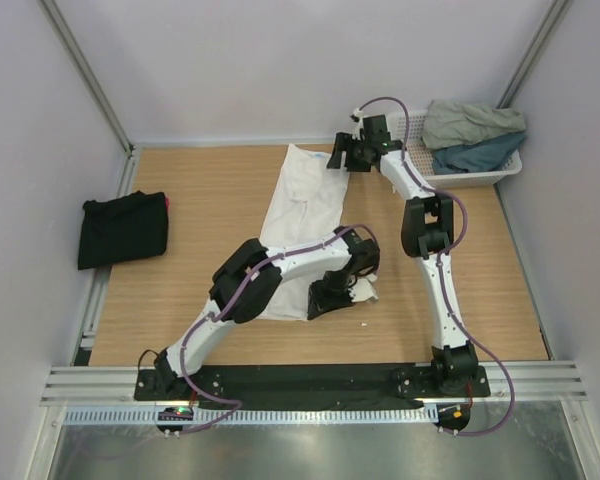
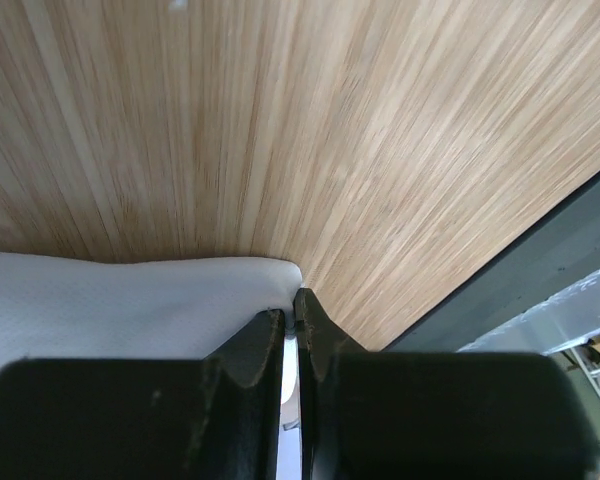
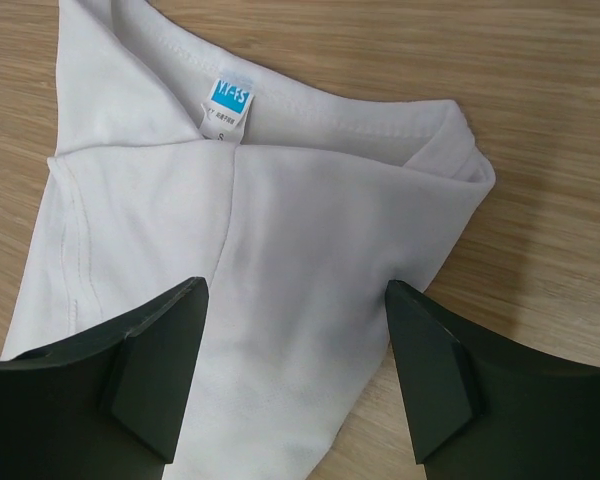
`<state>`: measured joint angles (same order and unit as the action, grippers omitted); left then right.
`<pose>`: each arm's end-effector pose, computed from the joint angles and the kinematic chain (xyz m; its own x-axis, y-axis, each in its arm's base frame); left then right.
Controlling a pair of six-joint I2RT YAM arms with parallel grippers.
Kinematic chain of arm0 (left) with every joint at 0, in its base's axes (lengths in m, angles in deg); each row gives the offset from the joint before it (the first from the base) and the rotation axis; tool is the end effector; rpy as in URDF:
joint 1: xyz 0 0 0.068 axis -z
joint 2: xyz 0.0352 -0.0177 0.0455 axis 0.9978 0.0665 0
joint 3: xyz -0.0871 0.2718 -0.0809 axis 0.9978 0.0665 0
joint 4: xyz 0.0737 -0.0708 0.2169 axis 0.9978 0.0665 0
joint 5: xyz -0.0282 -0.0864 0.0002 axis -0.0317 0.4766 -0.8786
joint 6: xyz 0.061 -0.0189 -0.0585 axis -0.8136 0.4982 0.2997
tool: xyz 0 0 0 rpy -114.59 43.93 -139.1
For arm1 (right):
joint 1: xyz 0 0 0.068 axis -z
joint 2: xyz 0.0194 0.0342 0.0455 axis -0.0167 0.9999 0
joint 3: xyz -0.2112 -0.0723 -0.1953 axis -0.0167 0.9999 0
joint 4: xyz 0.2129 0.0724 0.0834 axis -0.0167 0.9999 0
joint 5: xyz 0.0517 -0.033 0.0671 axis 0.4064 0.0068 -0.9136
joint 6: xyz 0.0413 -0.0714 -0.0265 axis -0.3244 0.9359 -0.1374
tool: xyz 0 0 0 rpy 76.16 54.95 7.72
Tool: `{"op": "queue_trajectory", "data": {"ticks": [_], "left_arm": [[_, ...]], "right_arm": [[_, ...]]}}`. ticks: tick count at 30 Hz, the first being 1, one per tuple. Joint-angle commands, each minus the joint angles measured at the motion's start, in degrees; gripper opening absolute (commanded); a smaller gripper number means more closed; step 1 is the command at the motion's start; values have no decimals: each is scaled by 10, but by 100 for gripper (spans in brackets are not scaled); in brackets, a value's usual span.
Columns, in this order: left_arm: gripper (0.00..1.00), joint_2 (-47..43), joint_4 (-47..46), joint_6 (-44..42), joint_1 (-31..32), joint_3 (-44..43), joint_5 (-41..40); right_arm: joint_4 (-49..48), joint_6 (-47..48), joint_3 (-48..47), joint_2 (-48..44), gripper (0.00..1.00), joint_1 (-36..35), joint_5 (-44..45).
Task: Fold and stack the t-shirts
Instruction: Fold the tshirt
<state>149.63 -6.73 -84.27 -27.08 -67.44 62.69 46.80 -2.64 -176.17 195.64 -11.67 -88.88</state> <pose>0.1959 -0.3573 0.1334 -0.2220 0.9601 0.1701 0.9298 0.2610 -0.2595 0.5950 0.1584 0.1530 -0.7438 0.0713 -0.6646 -0.2636 0.8824 0.3897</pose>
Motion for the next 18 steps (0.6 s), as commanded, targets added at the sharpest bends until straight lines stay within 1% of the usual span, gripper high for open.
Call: {"op": "queue_trajectory", "data": {"ticks": [1, 11, 15, 18], "left_arm": [[7, 11, 12, -5, 14, -32, -15], [6, 48, 9, -28, 50, -126, -49], [6, 48, -1, -23, 56, -147, -64], [9, 35, -5, -19, 58, -150, -72]], "right_arm": [[-22, -10, -36, 14, 78, 0, -22], [-74, -10, -77, 25, 78, -3, -35], [-73, 0, -79, 12, 79, -3, -37], [-62, 13, -80, -18, 80, 1, -39]]}}
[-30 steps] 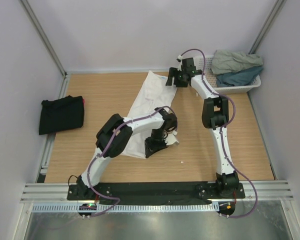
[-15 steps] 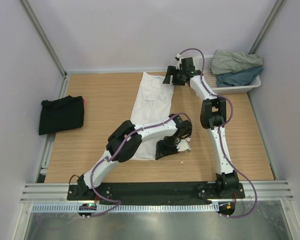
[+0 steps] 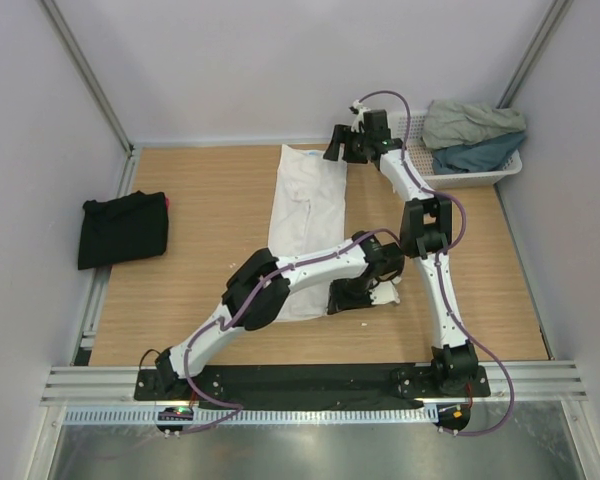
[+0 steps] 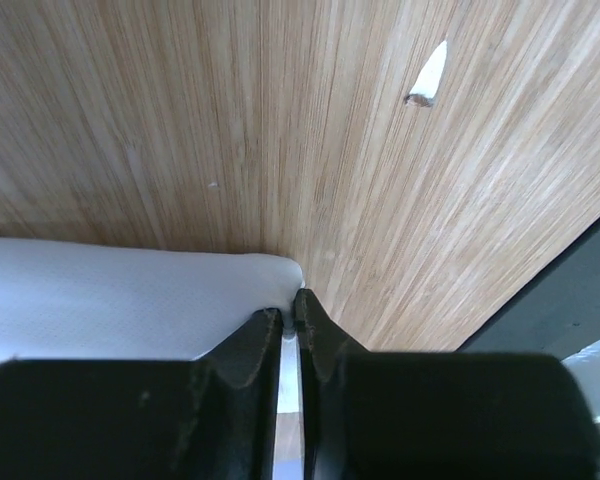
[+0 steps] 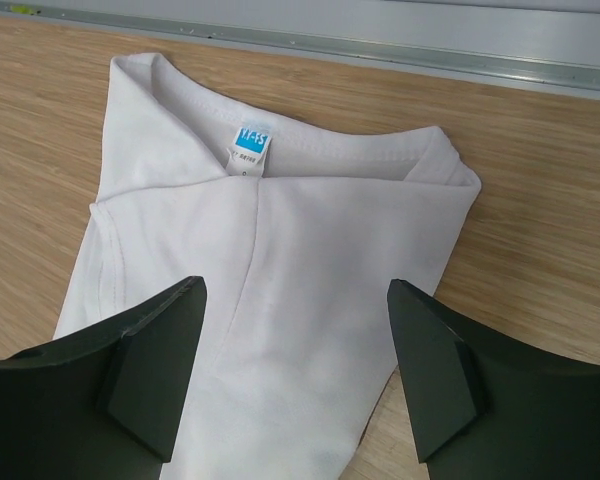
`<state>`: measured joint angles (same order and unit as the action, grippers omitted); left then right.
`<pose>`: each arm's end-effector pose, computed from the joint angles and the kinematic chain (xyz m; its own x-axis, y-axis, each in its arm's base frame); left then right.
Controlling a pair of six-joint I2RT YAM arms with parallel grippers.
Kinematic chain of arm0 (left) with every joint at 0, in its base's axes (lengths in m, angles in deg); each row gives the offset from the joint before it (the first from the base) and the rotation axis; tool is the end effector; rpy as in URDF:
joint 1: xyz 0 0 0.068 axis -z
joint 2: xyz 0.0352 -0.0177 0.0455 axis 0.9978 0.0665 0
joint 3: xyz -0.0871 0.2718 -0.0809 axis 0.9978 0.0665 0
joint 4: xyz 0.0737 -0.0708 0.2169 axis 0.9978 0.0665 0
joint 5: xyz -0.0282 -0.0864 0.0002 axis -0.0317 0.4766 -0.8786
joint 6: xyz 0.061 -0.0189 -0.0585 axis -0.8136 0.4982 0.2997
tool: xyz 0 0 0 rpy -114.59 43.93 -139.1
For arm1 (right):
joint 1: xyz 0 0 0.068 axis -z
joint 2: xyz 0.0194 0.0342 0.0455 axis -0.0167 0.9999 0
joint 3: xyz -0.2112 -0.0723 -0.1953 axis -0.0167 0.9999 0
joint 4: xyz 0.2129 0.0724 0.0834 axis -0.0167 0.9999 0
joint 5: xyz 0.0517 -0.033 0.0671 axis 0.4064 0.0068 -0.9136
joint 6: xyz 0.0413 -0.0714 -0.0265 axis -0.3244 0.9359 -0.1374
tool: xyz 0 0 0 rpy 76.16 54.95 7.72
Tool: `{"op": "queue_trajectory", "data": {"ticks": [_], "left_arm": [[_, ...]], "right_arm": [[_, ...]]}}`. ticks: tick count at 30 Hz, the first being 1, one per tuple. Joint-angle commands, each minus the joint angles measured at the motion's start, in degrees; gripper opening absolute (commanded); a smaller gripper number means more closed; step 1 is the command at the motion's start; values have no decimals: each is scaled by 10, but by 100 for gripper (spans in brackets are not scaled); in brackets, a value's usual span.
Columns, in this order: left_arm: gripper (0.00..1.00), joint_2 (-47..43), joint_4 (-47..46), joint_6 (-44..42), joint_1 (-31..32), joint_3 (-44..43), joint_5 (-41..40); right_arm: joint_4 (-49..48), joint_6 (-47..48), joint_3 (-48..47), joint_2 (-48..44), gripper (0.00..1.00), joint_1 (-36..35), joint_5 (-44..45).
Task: Fold and stack the t-shirts
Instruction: Fold the tshirt
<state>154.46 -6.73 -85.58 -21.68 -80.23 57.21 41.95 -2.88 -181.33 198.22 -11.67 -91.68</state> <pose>0.1858 -0.4083 0.1429 -0.1090 0.9919 0.0646 0.9841 0.1169 -0.1341 0.6097 0.1653 0.1672 -0.6637 0.0889 -0.7427 -0.3416 0.8473 0.4066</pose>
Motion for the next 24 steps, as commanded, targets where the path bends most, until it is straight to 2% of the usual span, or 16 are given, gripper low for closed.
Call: {"op": "queue_trajectory", "data": {"ticks": [1, 2, 3, 6, 8, 12, 16, 17, 20, 21, 24], "left_arm": [[12, -25, -5, -7, 4, -21, -18], [21, -33, -5, -5, 5, -22, -20], [46, -41, -5, -3, 6, -23, -25], [75, -83, -5, -4, 11, -21, -28], [80, -123, -12, 3, 12, -15, -42], [99, -202, -29, 25, 11, 13, -88], [100, -269, -64, 36, -10, 9, -107], [100, -279, -71, 49, -30, 0, -108], [100, -321, -98, 140, -91, 2, -95], [100, -337, -108, 155, -104, 13, -100], [99, -352, -107, 229, -178, 61, -28]], "right_arm": [[-12, 12, -28, -64, 80, 3, -9], [-11, 11, -30, -74, 80, 6, -11], [-7, 10, -29, -86, 81, 13, -12], [7, 8, -18, -133, 81, 20, -10], [17, 5, -3, -161, 82, 29, -2], [52, -27, 94, -256, 81, 42, 9], [61, -57, 229, -343, 81, 59, 1], [59, -64, 299, -367, 82, 65, -3], [68, -84, 394, -435, 80, 68, -33], [71, -94, 457, -449, 80, 68, -54], [71, -120, 573, -504, 78, 68, -84]]}}
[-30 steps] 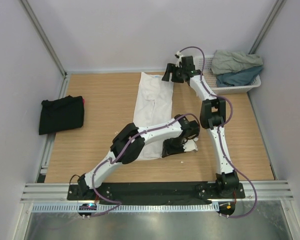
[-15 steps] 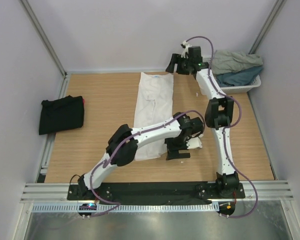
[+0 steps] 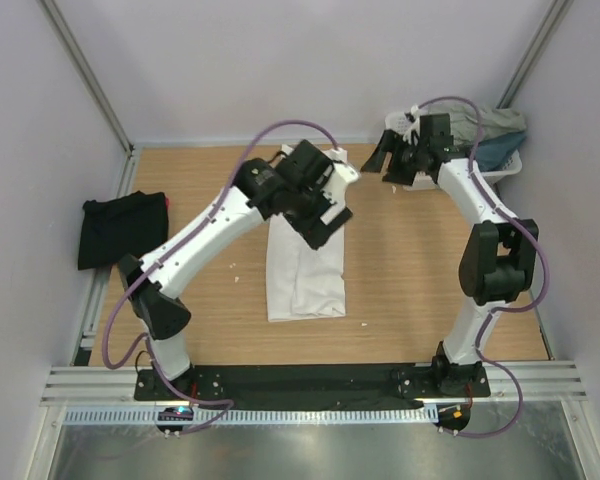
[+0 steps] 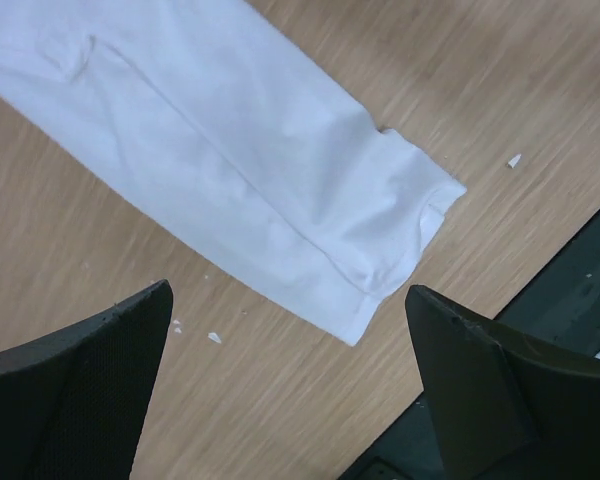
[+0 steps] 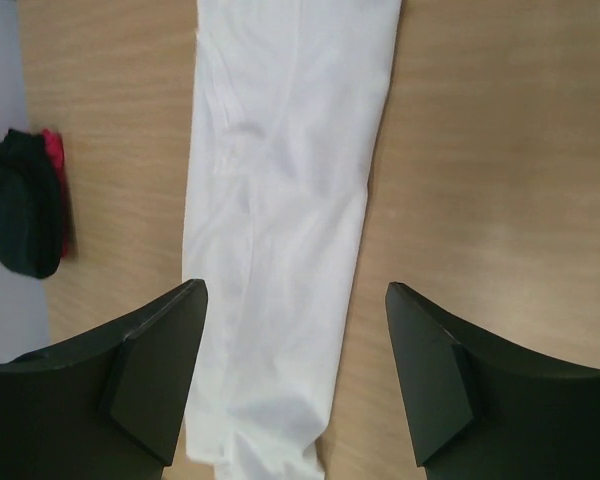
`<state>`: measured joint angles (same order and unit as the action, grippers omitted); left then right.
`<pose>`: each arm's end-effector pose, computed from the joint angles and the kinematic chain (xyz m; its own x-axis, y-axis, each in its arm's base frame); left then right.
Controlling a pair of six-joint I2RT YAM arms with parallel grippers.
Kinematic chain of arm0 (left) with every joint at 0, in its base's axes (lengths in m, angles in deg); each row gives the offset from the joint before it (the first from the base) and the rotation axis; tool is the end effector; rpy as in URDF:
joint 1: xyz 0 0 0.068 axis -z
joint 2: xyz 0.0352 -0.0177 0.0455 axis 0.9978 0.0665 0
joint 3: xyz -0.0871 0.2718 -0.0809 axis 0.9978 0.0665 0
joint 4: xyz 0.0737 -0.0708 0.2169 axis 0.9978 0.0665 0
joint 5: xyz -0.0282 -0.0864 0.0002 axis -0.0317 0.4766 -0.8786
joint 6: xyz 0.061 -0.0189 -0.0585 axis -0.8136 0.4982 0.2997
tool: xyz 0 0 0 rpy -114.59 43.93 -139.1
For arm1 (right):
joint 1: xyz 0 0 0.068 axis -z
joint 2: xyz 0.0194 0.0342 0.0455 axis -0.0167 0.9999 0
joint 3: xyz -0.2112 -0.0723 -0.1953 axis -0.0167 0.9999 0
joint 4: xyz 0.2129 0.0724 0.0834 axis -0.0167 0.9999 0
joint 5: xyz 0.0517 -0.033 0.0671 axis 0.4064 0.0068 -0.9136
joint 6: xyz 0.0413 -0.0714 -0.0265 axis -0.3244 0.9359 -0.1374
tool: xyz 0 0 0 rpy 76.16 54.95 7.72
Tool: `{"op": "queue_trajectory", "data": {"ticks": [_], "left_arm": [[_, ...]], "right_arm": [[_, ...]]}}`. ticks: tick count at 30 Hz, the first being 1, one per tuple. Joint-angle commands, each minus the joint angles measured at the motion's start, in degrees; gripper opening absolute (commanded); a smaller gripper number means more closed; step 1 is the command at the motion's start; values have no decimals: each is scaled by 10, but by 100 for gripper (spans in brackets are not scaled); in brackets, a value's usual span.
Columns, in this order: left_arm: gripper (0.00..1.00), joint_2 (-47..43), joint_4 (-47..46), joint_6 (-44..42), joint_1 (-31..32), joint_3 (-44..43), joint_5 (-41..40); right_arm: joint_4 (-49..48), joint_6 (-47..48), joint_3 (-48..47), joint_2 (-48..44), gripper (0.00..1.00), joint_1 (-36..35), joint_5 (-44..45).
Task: Fold and stack the t-shirts
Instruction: Fold the tshirt
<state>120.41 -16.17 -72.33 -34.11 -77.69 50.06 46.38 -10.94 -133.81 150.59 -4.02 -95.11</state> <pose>0.2343 -0.2983 0.3780 -0.4189 0.7088 -0.5675 0.8308 0.5514 0.0755 0.4449 0.0711 0.3153 -0.7358 0.2842 -0.6147 -0.1322 0.8300 0.5419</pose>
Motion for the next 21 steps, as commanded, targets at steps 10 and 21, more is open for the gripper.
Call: {"op": "queue_trajectory", "data": {"ticks": [10, 21], "left_arm": [[79, -84, -173, 366, -311, 399, 329], [73, -88, -344, 490, -335, 618, 367]], "right_arm": [[-65, -166, 402, -153, 70, -19, -198], [-95, -204, 573, -167, 59, -53, -256]]}}
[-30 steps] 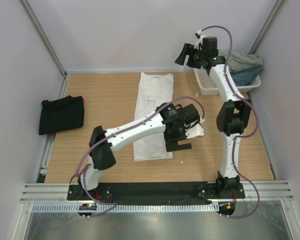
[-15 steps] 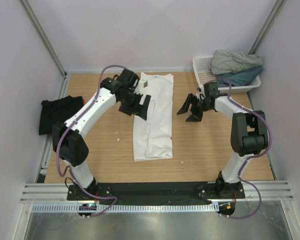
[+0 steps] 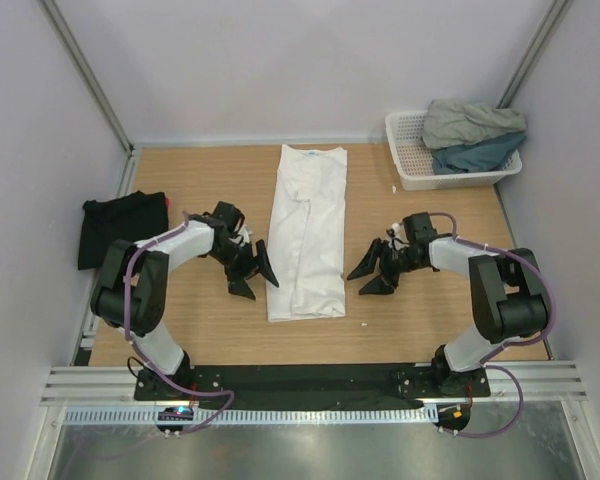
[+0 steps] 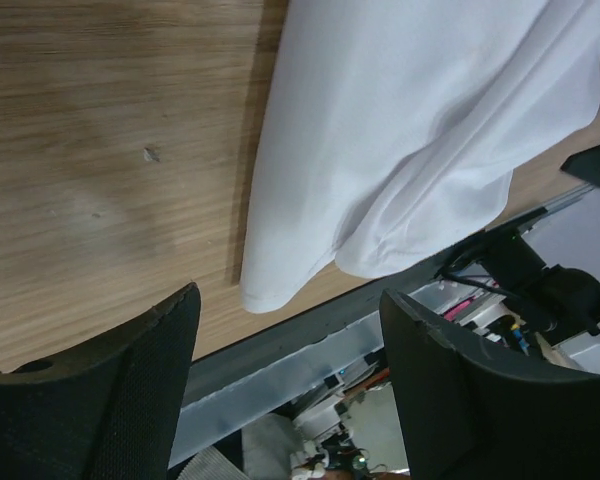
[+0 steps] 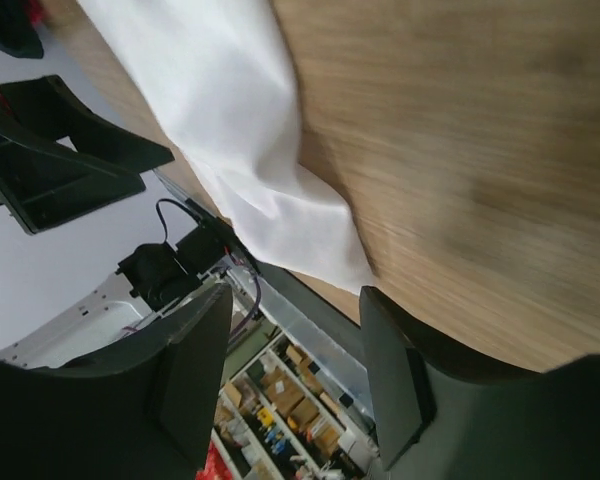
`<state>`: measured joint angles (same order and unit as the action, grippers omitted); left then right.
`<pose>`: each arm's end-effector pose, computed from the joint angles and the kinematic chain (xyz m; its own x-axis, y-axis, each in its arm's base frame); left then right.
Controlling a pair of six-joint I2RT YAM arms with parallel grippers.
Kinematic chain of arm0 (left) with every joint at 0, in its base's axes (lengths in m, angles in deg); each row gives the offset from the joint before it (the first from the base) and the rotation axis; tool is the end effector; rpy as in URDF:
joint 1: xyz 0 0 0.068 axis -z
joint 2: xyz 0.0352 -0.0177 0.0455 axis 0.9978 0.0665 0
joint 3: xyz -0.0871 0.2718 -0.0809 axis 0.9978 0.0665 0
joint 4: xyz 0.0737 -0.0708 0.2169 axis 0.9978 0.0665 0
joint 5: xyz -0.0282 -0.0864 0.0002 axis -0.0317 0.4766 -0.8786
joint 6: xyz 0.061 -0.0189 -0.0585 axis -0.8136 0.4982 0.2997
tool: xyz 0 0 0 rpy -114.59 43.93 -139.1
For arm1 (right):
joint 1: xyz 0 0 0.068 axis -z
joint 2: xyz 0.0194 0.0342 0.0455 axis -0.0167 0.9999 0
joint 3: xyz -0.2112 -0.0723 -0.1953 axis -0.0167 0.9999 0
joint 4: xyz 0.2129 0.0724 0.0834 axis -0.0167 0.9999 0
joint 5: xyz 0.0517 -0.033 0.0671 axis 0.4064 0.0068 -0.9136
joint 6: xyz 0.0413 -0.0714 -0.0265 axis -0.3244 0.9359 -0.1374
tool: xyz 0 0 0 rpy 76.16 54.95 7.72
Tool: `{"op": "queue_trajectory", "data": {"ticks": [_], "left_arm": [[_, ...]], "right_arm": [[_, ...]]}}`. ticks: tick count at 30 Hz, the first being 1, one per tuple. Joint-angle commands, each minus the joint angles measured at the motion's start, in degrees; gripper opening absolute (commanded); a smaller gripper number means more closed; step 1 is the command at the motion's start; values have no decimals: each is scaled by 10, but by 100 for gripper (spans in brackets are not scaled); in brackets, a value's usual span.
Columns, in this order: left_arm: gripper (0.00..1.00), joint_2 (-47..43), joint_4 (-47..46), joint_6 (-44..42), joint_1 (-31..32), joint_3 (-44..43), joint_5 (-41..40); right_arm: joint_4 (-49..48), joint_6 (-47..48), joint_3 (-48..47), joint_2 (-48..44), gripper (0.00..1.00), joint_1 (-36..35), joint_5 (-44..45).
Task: Fold and stack the t-shirts
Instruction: Fold the tshirt
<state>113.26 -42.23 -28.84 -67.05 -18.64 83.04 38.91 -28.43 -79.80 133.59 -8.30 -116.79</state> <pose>0.2580 -0.1323 0.1699 -0.9577 -0.2140 0.1921 -0.2838 0.8119 -0.5102 0.2523 0.0975 0.1605 -0.9429 0.2940 0.1563 0.3067 0.5840 0.7516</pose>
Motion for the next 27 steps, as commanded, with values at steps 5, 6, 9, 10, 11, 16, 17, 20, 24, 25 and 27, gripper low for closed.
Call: {"op": "queue_trajectory", "data": {"ticks": [5, 6, 9, 10, 11, 16, 17, 20, 24, 25, 27], "left_arm": [[73, -12, -105, 77, -9, 69, 31], [73, -8, -107, 78, -10, 72, 32], [69, 2, -117, 82, -9, 80, 36], [67, 7, -119, 83, -9, 83, 40], [65, 9, -126, 86, -10, 85, 42], [58, 15, -135, 93, -10, 97, 49], [57, 14, -137, 96, -9, 97, 48], [52, 11, -143, 101, -9, 107, 51], [48, 8, -148, 107, -10, 119, 52], [47, 8, -150, 108, -9, 120, 53], [41, 8, -151, 111, -9, 125, 55]], "right_arm": [[-27, -17, 55, 28, 57, -29, -40], [-38, -23, 56, 30, 57, -37, -41], [-75, -45, 48, 46, 57, -57, -34], [-81, -49, 42, 49, 58, -61, -30], [-90, -56, 40, 57, 58, -65, -29], [-105, -64, 25, 75, 56, -95, -24], [-105, -64, 25, 78, 53, -98, -23], [-109, -69, 38, 74, 47, -101, -21], [-111, -73, 71, 54, 42, -102, -23], [-115, -74, 78, 48, 41, -103, -24], [-121, -82, 90, 31, 36, -105, -25]]}}
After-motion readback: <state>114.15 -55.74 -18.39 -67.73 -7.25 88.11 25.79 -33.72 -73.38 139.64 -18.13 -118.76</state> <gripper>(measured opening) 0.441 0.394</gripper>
